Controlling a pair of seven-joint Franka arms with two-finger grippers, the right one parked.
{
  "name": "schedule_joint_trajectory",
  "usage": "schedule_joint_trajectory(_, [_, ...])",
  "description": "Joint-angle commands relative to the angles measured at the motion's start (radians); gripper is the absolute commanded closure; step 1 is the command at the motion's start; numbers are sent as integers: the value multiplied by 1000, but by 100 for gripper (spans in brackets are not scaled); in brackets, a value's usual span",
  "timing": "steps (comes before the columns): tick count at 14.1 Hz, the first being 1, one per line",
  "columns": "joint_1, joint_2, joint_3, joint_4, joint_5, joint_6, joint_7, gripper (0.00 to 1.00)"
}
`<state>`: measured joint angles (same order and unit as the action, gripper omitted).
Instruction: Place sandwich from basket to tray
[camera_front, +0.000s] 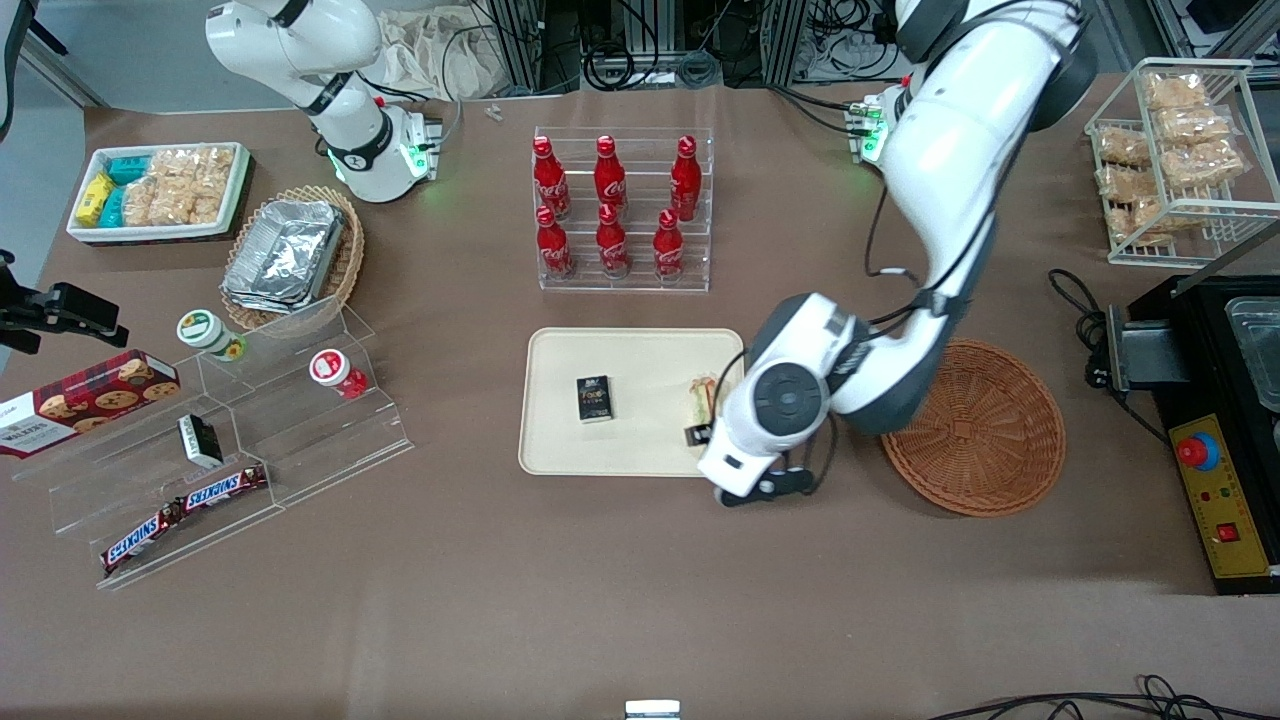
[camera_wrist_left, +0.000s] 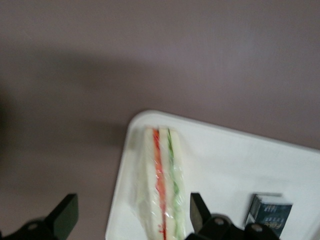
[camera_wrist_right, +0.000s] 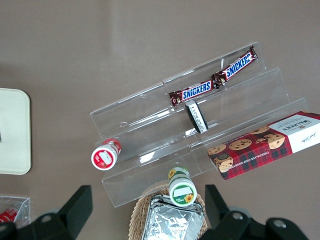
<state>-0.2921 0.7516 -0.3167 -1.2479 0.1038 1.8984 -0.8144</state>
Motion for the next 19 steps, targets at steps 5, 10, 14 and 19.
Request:
schedule_joint_trajectory(5, [157, -395, 57, -305, -7, -127, 257, 0])
schedule_joint_trajectory(10, [178, -609, 200, -493, -7, -186, 642, 0])
schedule_joint_trajectory(14, [277, -606, 203, -418, -3, -278, 914, 0])
schedule_joint_trajectory(19, [291, -502, 197, -216, -7, -368, 925, 0])
